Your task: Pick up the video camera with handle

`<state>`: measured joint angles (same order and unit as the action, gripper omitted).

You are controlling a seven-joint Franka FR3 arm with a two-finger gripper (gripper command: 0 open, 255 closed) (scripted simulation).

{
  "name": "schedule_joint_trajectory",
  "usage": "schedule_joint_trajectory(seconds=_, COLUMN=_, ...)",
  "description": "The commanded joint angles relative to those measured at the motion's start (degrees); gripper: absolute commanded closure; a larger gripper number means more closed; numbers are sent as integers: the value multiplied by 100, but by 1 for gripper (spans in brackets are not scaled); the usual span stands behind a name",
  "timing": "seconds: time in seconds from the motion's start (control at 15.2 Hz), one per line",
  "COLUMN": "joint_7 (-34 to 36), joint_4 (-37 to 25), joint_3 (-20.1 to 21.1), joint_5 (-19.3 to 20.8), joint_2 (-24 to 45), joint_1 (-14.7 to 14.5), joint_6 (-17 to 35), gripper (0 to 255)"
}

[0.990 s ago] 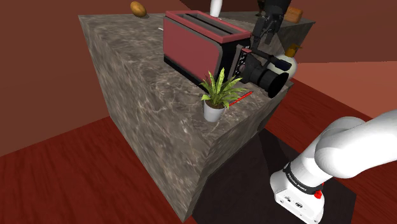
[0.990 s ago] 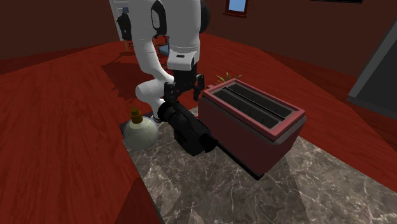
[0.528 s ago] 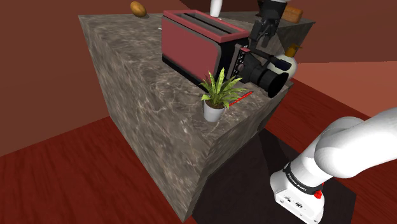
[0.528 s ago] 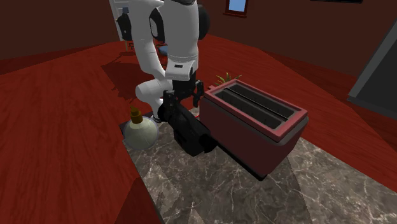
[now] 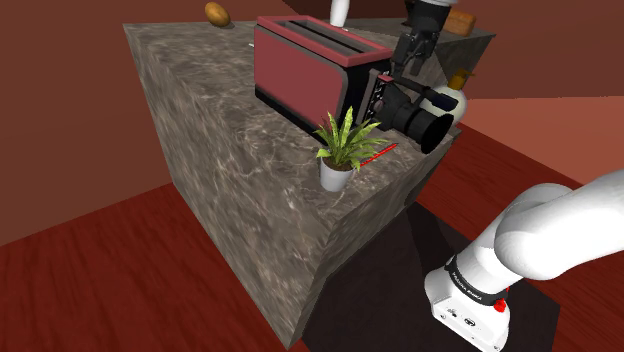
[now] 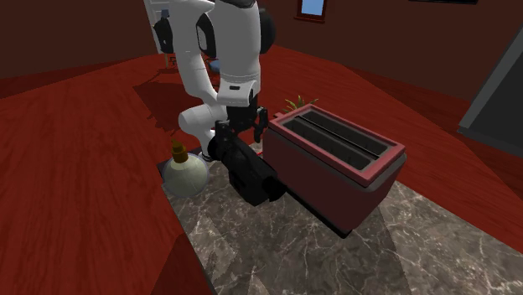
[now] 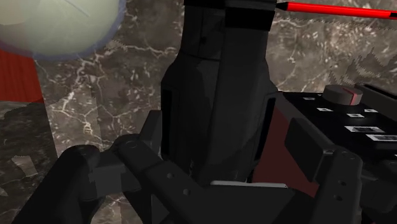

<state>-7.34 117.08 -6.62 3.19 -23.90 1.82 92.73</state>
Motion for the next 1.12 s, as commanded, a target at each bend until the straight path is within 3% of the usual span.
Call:
schedule_joint_trajectory(seconds=0.0, joint_7=17, joint_4=76, joint_3=20, joint_5=-3, joint_2=147, joint_1=-17, joint_6=41, gripper=255)
schedule_joint_trajectory(seconds=0.26, joint_7=31, joint_4=145, joint_3=25, joint_5=3, joint_2=109, joint_1=-18, joint_6=72, gripper=255)
schedule_joint_trajectory(seconds=1.06, joint_7=0, joint_4=-985, joint_3=41, joint_5=-24, joint_2=320, joint_1=-31, joint_6=-847, gripper=255)
